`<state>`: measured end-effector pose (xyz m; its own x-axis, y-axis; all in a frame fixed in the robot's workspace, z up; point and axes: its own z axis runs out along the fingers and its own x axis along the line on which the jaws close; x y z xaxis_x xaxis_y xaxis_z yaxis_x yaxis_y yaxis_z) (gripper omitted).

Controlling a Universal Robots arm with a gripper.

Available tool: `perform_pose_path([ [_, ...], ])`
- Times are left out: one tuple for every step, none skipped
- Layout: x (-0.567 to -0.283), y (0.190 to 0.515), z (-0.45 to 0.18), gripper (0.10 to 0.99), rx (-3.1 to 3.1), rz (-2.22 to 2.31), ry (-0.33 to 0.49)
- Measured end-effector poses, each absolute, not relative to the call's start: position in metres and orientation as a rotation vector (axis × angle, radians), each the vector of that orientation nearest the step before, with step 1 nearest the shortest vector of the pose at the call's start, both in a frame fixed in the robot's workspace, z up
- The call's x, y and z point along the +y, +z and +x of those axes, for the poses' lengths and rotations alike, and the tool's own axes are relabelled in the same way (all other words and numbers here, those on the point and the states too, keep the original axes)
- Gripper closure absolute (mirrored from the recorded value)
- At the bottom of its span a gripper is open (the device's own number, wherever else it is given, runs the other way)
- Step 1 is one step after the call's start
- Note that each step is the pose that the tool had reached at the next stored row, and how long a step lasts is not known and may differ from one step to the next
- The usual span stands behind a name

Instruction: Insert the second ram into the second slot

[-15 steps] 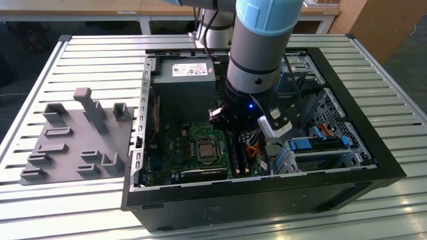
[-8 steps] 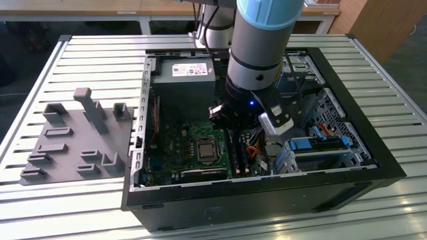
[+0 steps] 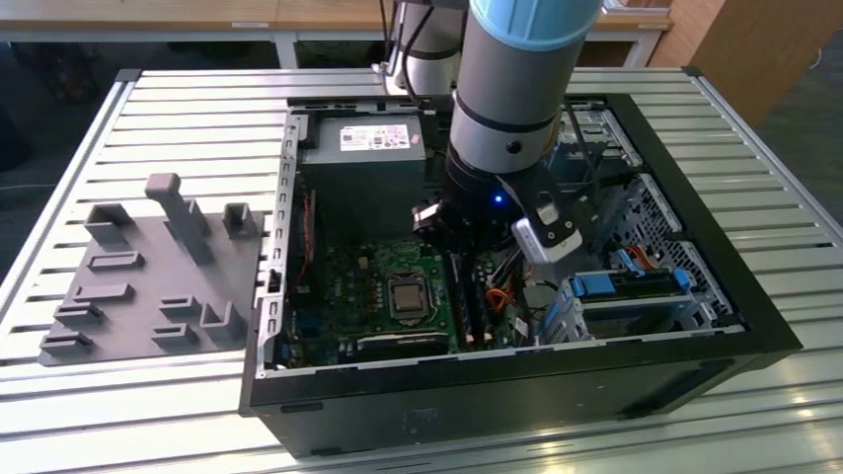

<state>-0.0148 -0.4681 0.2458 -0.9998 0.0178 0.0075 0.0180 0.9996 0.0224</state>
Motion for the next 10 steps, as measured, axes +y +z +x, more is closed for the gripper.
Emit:
perform_pose_path([
  [-0.4682,0.246,-0.0148,0.98,-3.134,-0.028,-0.035],
  [-0.4682,0.2465,-0.0148,0.98,-3.134,-0.028,-0.035],
  [-0.4682,0.2468,-0.0148,0.98,-3.134,-0.028,-0.035],
  [-0.4682,0.2474,-0.0148,0.98,-3.134,-0.028,-0.035],
  [-0.4682,0.2482,-0.0148,0.98,-3.134,-0.028,-0.035],
  [-0.4682,0.2485,-0.0148,0.98,-3.134,-0.028,-0.035],
  [-0.4681,0.2486,-0.0148,0.98,-3.134,-0.028,-0.035],
  [-0.4681,0.2487,-0.0148,0.98,-3.134,-0.028,-0.036],
  [-0.4682,0.2492,-0.0148,0.98,-3.134,-0.028,-0.035],
  [-0.4682,0.2497,-0.0148,0.98,-3.134,-0.028,-0.035],
])
